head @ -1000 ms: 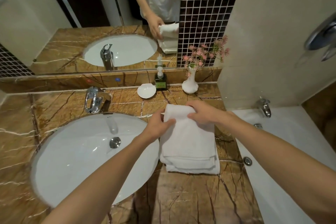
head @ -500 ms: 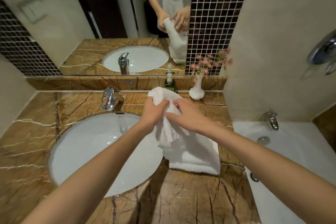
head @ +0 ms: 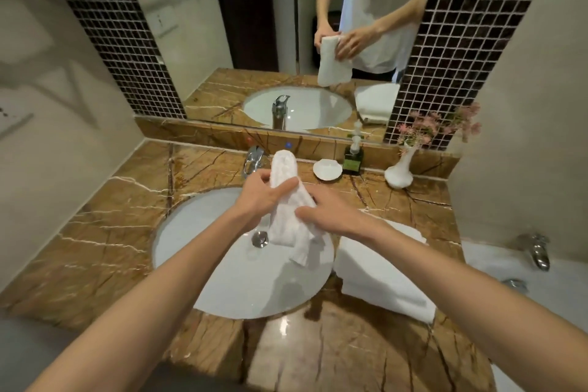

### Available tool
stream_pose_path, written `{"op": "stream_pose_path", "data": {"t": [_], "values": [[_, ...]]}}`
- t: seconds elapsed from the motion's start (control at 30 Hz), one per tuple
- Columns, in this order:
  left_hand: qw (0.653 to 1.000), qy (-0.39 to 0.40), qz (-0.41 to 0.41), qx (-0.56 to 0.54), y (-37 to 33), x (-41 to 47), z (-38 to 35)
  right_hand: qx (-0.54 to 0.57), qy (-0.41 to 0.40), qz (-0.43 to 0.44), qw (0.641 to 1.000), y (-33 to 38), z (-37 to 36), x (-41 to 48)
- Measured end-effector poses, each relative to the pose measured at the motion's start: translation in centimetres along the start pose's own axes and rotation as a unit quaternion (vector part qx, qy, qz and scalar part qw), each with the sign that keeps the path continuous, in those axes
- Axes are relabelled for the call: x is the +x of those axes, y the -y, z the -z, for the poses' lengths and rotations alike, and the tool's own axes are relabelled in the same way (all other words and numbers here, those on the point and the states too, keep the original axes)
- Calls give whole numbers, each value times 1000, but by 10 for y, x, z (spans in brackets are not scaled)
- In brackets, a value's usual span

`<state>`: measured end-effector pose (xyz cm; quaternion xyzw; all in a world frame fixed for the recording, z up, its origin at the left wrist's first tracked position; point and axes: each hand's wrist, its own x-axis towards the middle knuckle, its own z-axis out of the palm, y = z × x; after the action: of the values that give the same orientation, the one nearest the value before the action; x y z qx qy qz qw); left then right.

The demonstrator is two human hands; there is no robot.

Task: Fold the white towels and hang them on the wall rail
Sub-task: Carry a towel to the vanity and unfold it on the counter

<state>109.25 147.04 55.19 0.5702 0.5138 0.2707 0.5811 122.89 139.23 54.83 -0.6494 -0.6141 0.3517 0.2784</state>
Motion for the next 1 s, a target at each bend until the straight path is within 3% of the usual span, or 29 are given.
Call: {"op": "stream_pose_path", "data": {"t": [0.2, 0.47, 0.67, 0.8, 0.9, 1.0], "values": [[999, 28, -1, -16, 13, 1, 55, 38, -41, -44, 998, 22, -29, 22], [990, 56, -64, 113, 30, 9, 120, 12, -89, -85, 992, 42, -50, 29], [929, 131, -181, 295, 33, 12, 152, -60, -80, -93, 991, 38, -39, 15], [879, 193, -202, 387, 38, 13, 154, -166, -23, -95, 981, 47, -31, 12], [851, 182, -211, 445, 46, 16, 152, -192, 18, -84, 978, 56, -29, 12], [847, 143, -200, 471, 54, 16, 147, -172, 40, -80, 981, 62, -30, 14]]}}
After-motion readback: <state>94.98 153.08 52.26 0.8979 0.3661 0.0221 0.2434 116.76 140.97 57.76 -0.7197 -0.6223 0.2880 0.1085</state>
